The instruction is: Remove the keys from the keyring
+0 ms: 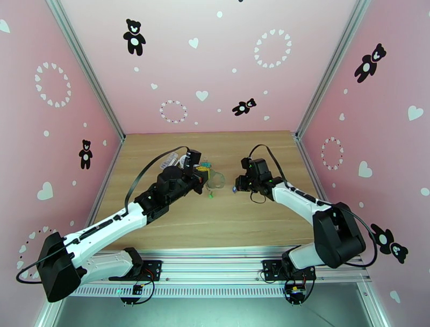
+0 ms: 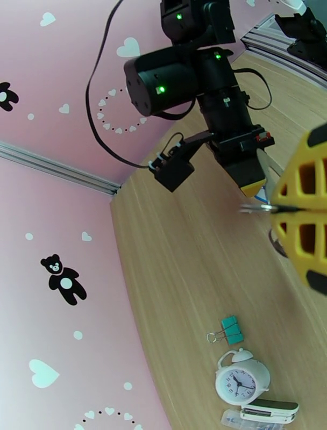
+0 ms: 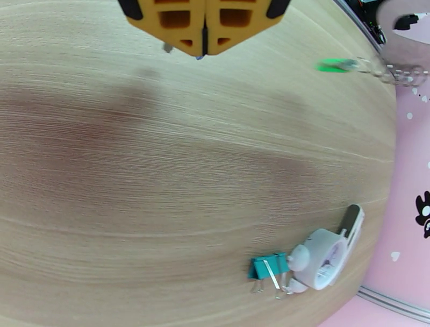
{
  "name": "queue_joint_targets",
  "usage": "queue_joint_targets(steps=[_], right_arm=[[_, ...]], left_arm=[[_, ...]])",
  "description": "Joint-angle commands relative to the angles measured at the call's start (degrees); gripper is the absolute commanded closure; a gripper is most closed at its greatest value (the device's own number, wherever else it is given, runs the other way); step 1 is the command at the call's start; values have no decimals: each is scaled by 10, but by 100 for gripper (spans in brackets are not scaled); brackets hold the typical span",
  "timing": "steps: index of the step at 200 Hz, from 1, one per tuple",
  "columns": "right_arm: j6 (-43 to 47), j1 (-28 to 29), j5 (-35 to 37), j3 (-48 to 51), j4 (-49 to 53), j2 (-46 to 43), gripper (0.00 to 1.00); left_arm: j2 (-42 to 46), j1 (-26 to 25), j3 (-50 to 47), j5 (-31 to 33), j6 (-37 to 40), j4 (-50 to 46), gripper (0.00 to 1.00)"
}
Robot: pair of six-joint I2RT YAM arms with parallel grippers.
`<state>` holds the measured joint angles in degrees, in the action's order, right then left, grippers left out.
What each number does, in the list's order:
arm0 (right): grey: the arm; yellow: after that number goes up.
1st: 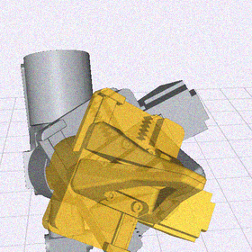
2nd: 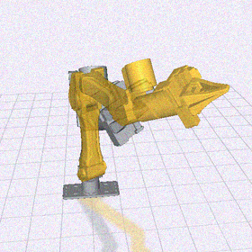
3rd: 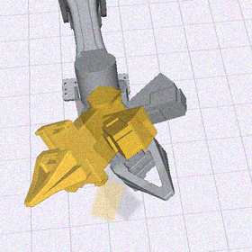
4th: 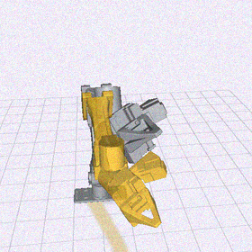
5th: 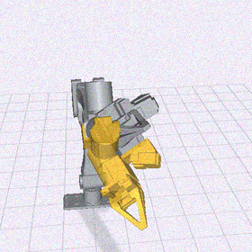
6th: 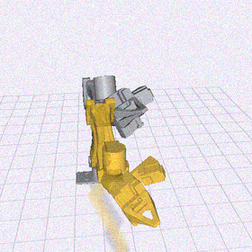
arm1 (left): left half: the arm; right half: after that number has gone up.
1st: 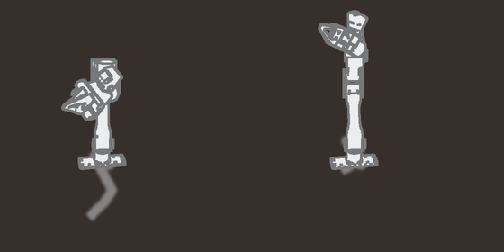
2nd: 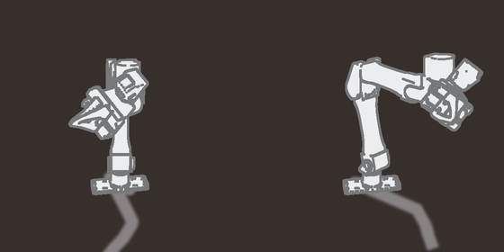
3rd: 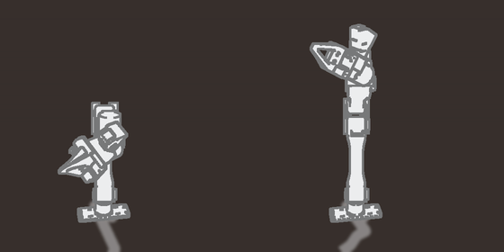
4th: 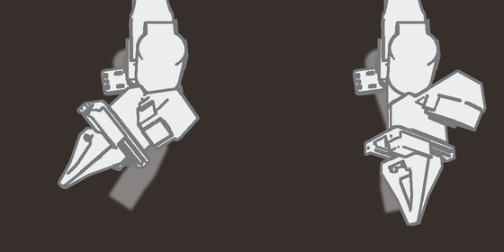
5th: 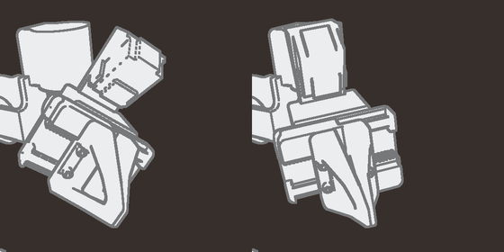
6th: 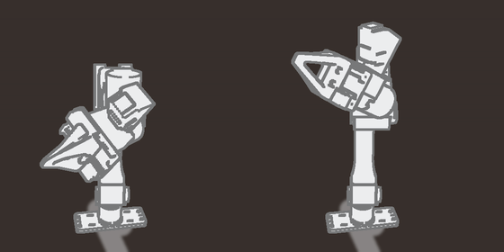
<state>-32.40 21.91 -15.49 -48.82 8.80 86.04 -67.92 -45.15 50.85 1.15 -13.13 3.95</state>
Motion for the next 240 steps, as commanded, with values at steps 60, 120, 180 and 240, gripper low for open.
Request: queue_joint_targets(steps=[60, 120, 180, 240], right_arm=[[38, -22, -22, 0, -5, 27, 64], [79, -22, -64, 72, -118, -89, 54], [142, -3, -155, 229, -394, -243, 39], [207, 51, -165, 216, -423, -308, 32]], left_arm=[[6, 2, 74, 14, -41, -46, 100], [-63, 6, 264, 26, -106, -184, 100], [-100, 10, 394, 30, -132, -247, 100], [-100, 16, 436, -60, -120, -249, 100]])
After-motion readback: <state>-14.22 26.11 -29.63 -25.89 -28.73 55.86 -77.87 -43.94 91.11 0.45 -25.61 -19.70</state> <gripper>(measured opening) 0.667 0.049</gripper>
